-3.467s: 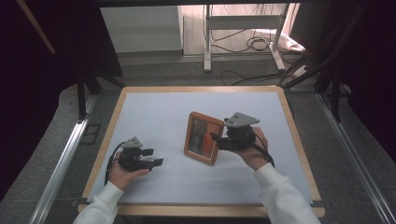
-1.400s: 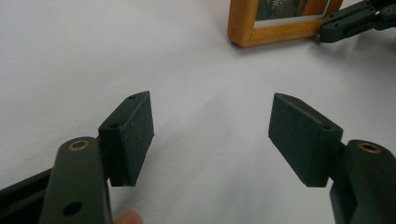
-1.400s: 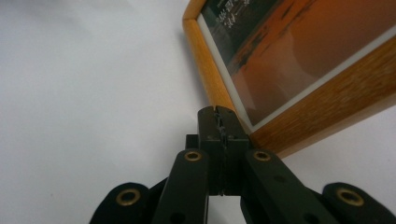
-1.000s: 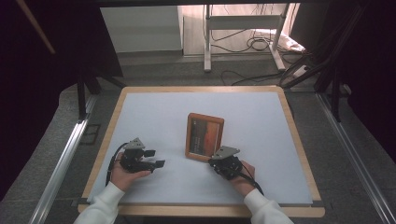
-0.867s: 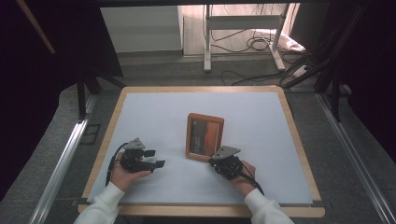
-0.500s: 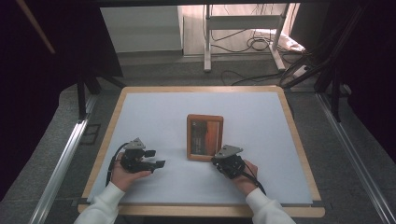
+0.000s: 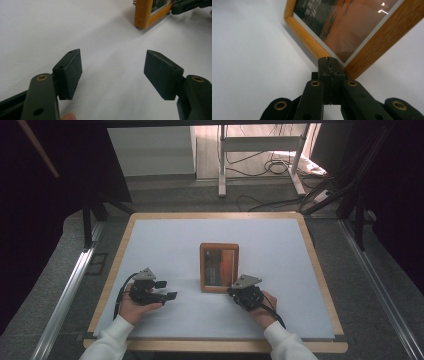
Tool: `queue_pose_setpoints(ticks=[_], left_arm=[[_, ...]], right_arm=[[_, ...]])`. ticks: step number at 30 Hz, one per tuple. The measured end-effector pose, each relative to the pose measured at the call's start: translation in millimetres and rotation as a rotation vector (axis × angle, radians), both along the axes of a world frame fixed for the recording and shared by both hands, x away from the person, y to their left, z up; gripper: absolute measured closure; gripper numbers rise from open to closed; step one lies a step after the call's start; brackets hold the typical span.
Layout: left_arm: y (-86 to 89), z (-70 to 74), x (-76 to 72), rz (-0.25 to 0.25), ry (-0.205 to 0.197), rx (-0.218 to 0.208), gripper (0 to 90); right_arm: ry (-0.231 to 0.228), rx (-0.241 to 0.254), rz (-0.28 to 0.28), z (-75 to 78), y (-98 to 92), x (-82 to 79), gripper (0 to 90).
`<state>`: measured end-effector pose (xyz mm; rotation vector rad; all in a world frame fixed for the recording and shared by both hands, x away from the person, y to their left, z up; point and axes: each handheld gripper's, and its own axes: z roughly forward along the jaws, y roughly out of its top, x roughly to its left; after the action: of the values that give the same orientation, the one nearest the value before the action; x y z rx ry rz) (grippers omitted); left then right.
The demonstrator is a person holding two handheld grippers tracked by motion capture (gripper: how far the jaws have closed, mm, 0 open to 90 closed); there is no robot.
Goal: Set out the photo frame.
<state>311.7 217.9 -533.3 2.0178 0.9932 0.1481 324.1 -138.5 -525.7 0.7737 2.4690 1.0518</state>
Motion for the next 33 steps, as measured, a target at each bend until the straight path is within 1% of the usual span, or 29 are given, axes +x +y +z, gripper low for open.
queue_pose_setpoints(ticks=[2, 3, 4, 6, 8, 10, 13, 14, 15, 16, 18, 19, 21, 22, 23, 24, 26, 27, 28, 29, 30, 31, 32, 33], left_arm=[[0.7, 0.5, -1.0, 0.003, -0.001, -0.002, 30.8], [1.1, 0.9, -1.5, 0.006, -0.003, -0.003, 30.8], [1.8, 1.3, -1.9, 0.006, -0.003, -0.005, 30.8], [2.6, 1.4, -2.0, 0.010, -0.003, -0.003, 30.8], [3.0, 1.5, -2.0, 0.013, -0.004, -0.005, 30.8], [2.7, 2.5, -3.0, 0.013, -0.007, -0.005, 30.8], [1.9, 4.0, -5.4, 0.010, -0.014, -0.003, 30.8], [1.8, 4.3, -6.0, 0.010, -0.016, -0.004, 30.8], [1.6, 4.6, -6.3, 0.011, -0.017, -0.006, 30.8], [1.6, 4.8, -6.5, 0.010, -0.017, -0.007, 30.8], [1.0, 4.7, -6.6, 0.009, -0.017, -0.006, 30.7], [0.9, 4.7, -6.6, 0.009, -0.017, -0.005, 30.7], [1.1, 4.8, -6.3, 0.015, -0.020, -0.001, 30.5], [1.1, 4.8, -6.3, 0.015, -0.020, -0.001, 30.5], [1.1, 4.9, -6.3, 0.017, -0.021, 0.001, 30.5], [1.2, 4.8, -6.3, 0.019, -0.022, 0.003, 30.5], [0.9, 4.6, -6.7, 0.021, -0.025, 0.007, 30.3], [0.7, 4.6, -7.0, 0.022, -0.026, 0.009, 30.3], [0.6, 4.6, -7.2, 0.022, -0.027, 0.010, 30.3], [0.3, 4.5, -7.4, 0.023, -0.028, 0.010, 30.3], [0.1, 4.6, -7.5, 0.023, -0.028, 0.010, 30.3], [-0.2, 4.5, -7.6, 0.023, -0.028, 0.011, 30.3], [-0.6, 4.3, -7.5, 0.021, -0.027, 0.012, 30.2], [-0.8, 4.2, -7.5, 0.021, -0.027, 0.012, 30.2]], right_arm=[[-0.004, 0.038, -0.002, 6.9, -4.1, -2.4, 90.0], [-0.004, 0.038, -0.002, 6.9, -4.1, -2.4, 90.0], [-0.017, 0.058, -0.001, 12.9, -9.8, -5.5, 90.0], [-0.019, 0.066, -0.003, 14.5, -11.9, -6.5, 90.0], [-0.020, 0.087, -0.008, 18.4, -19.2, -8.2, 90.0], [-0.027, 0.098, -0.022, 21.2, -27.9, -9.6, 90.0], [-0.023, 0.125, -0.042, 24.4, -40.2, -12.8, 88.7], [-0.024, 0.132, -0.047, 25.4, -44.4, -14.1, 86.5], [-0.028, 0.142, -0.053, 26.1, -48.4, -15.5, 81.8], [-0.038, 0.143, -0.085, 25.9, -56.8, -17.0, 63.8], [-0.031, 0.157, -0.120, 24.1, -65.2, -17.6, 47.3], [-0.022, 0.164, -0.138, 23.0, -70.0, -17.8, 41.8], [-0.017, 0.173, -0.169, 20.9, -79.9, -18.9, 34.4], [-0.017, 0.173, -0.169, 20.9, -79.9, -18.9, 34.4], [-0.013, 0.172, -0.190, 19.4, -89.8, -20.3, 30.3], [-0.013, 0.172, -0.190, 19.4, -89.8, -20.3, 30.3], [-0.010, 0.172, -0.210, 18.7, -100.2, -22.4, 28.4], [-0.016, 0.162, -0.234, 18.3, -112.1, -24.7, 27.2], [-0.016, 0.162, -0.234, 18.3, -112.1, -24.7, 27.2], [-0.023, 0.154, -0.258, 17.4, -122.7, -25.9, 26.0], [-0.023, 0.154, -0.258, 17.4, -122.7, -25.9, 26.0], [-0.023, 0.155, -0.268, 16.9, -126.6, -26.0, 25.8], [-0.021, 0.161, -0.294, 15.9, -135.7, -26.0, 25.3], [-0.021, 0.161, -0.294, 15.9, -135.7, -26.0, 25.3]])
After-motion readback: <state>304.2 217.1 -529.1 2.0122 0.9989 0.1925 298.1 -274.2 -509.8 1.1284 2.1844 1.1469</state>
